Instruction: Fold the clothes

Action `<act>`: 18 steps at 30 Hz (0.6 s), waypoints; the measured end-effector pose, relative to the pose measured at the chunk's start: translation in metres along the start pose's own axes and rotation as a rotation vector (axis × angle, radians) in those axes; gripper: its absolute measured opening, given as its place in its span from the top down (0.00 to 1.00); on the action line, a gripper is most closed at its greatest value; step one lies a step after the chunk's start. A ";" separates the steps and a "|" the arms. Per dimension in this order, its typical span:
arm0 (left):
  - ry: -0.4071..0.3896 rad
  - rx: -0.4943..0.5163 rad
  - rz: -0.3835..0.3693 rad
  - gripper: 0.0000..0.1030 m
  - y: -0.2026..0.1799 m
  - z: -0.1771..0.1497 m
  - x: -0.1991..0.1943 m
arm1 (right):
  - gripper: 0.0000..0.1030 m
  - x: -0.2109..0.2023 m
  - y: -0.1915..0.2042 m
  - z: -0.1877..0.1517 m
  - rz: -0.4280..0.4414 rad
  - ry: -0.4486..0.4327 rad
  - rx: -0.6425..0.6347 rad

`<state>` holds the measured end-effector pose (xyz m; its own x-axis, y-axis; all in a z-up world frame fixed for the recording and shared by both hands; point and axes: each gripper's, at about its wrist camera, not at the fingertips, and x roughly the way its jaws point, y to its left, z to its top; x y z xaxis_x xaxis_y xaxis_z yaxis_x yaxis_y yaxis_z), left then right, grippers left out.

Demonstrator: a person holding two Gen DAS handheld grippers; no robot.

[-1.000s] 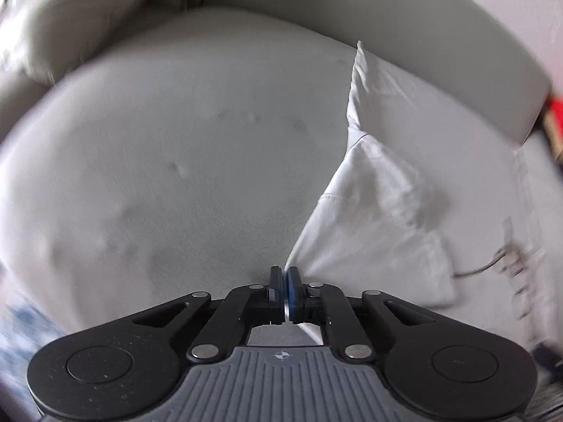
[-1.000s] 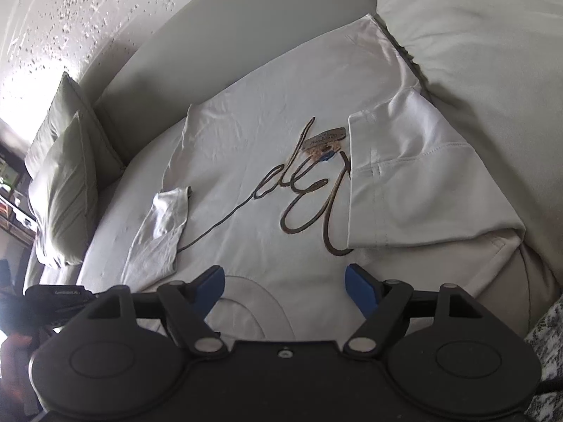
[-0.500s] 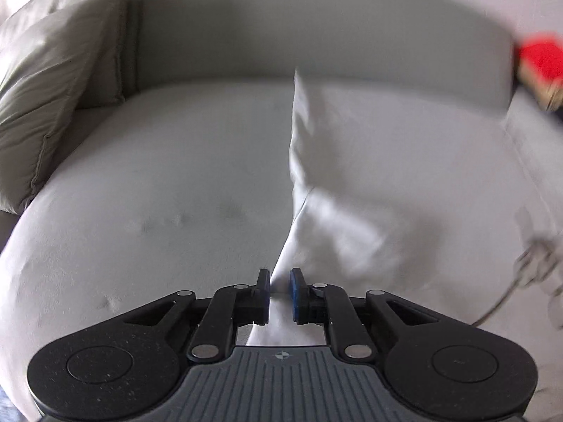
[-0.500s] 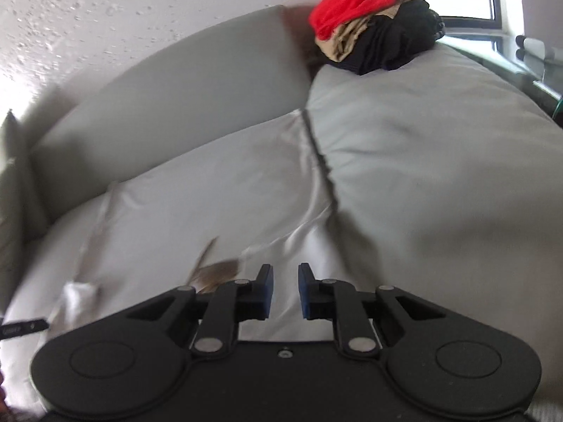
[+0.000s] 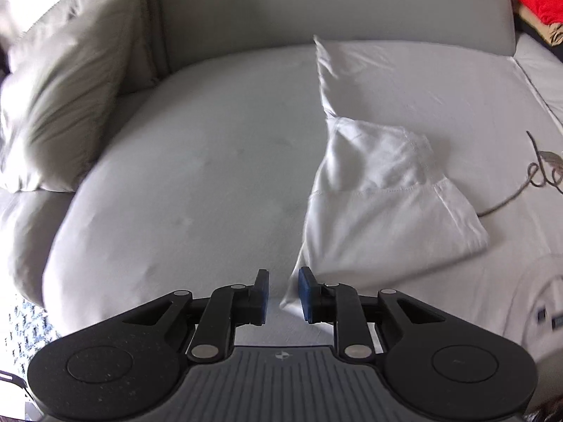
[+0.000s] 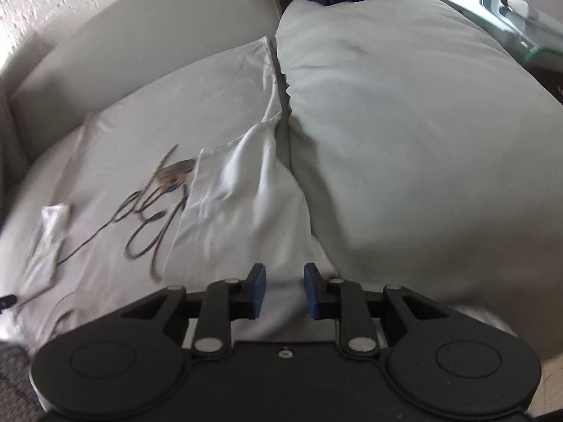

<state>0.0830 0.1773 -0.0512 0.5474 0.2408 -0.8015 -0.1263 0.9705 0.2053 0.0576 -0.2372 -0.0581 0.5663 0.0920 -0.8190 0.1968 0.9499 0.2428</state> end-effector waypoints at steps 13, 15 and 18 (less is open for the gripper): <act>-0.105 0.107 -0.155 0.76 -0.091 -0.033 -0.031 | 0.85 0.008 0.079 -0.029 0.182 -0.019 -0.179; -0.098 0.133 -0.135 0.77 -0.098 -0.045 -0.034 | 0.85 0.008 0.077 -0.041 0.182 -0.011 -0.212; -0.080 0.159 -0.136 0.77 -0.094 -0.058 -0.049 | 0.85 -0.005 0.073 -0.053 0.191 0.024 -0.258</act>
<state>0.0206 0.0745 -0.0638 0.6151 0.0996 -0.7821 0.0820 0.9785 0.1891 0.0266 -0.1522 -0.0637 0.5540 0.2803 -0.7839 -0.1227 0.9588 0.2561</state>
